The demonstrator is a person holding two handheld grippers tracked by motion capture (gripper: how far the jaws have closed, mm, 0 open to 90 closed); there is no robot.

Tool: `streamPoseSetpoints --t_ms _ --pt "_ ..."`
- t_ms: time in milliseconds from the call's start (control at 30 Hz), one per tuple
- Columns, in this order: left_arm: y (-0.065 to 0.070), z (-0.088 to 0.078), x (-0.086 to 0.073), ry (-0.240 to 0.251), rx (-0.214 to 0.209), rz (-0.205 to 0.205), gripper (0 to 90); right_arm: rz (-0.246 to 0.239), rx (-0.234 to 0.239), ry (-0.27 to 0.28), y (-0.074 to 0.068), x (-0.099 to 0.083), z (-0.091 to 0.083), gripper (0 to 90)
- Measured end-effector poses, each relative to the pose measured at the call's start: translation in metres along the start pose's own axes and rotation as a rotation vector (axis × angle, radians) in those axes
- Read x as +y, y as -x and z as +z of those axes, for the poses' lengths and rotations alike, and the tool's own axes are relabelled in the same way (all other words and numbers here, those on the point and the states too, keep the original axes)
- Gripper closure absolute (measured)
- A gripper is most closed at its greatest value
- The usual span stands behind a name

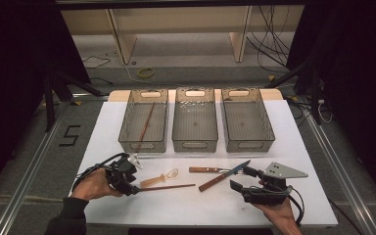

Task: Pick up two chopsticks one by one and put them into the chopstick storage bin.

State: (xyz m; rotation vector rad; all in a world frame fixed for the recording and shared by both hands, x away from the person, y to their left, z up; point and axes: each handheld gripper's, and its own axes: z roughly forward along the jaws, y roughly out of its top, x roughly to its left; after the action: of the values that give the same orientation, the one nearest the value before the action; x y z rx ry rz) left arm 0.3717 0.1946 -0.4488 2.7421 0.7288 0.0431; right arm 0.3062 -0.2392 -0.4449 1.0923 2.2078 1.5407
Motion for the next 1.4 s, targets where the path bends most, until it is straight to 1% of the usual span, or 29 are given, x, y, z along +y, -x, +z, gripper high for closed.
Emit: streamPoseSetpoints --t_ms 33,100,133,167,300,433,600,633,700,767,800,833,900,967,1000,1067,1100,1200,1233,1400 --pt "0.001 0.001 0.001 -0.006 -0.01 0.005 52.6 0.0 0.001 -0.001 0.0 0.0 0.0 26.6" --pt "0.002 0.002 0.002 -0.014 -0.016 0.027 55.4 0.0 0.001 -0.001 0.0 0.0 0.0 26.7" --pt "0.003 0.003 0.002 -0.011 -0.021 0.023 56.8 0.0 0.001 -0.001 0.0 0.0 0.0 26.6" --pt "0.003 0.003 0.002 -0.021 -0.023 0.035 58.2 0.0 0.002 0.0 0.0 0.0 0.0 26.6" --pt "0.002 0.006 0.002 -0.028 -0.02 0.048 62.0 0.0 0.003 -0.004 0.0 0.0 0.0 26.7" --pt "0.0 0.011 0.001 -0.046 -0.022 0.056 63.8 0.0 0.004 -0.005 0.0 0.0 0.0 26.6" --pt "0.002 0.015 0.002 -0.063 -0.029 0.093 67.8 0.0 0.004 -0.006 0.0 0.0 0.0 26.6" --pt "0.003 0.016 0.002 -0.06 -0.029 0.085 68.4 0.0 0.005 -0.007 0.0 0.0 0.0 26.6" --pt "0.003 0.017 0.002 -0.068 -0.02 0.093 70.0 0.001 0.006 -0.008 0.0 0.0 0.0 26.7" --pt "0.005 0.017 0.003 -0.078 -0.025 0.106 73.3 -0.003 0.007 -0.007 0.0 0.0 0.001 26.6" --pt "0.005 0.016 0.003 -0.092 -0.027 0.123 74.4 0.0 0.007 -0.009 0.0 0.0 0.001 26.6" --pt "0.006 0.017 0.004 -0.089 -0.021 0.118 75.3 0.0 0.007 -0.01 0.0 0.0 0.001 26.6" --pt "0.008 0.017 0.005 -0.099 -0.014 0.135 76.6 0.0 0.007 -0.013 0.0 0.0 0.001 26.6" --pt "0.01 0.017 0.006 -0.106 -0.015 0.167 78.4 -0.002 0.006 -0.013 0.0 0.0 0.001 26.6" --pt "0.01 0.017 0.006 -0.106 -0.015 0.167 80.1 -0.002 0.006 -0.013 0.0 0.0 0.001 26.6" --pt "0.012 0.018 0.007 -0.11 -0.014 0.195 81.7 -0.003 0.007 -0.011 0.0 0.0 0.001 26.6" --pt "0.012 0.018 0.007 -0.11 -0.015 0.199 81.8 0.005 0.009 -0.012 0.0 0.0 0.001 26.7" --pt "0.013 0.018 0.007 -0.103 -0.014 0.207 82.3 0.006 0.009 -0.011 0.0 0.0 0.0 26.7" --pt "0.013 0.018 0.007 -0.107 -0.015 0.217 82.5 0.008 0.01 -0.011 0.001 0.0 0.0 26.7" --pt "0.011 0.017 0.005 -0.09 -0.026 0.212 83.1 0.004 0.009 -0.011 0.0 0.0 0.001 26.7"
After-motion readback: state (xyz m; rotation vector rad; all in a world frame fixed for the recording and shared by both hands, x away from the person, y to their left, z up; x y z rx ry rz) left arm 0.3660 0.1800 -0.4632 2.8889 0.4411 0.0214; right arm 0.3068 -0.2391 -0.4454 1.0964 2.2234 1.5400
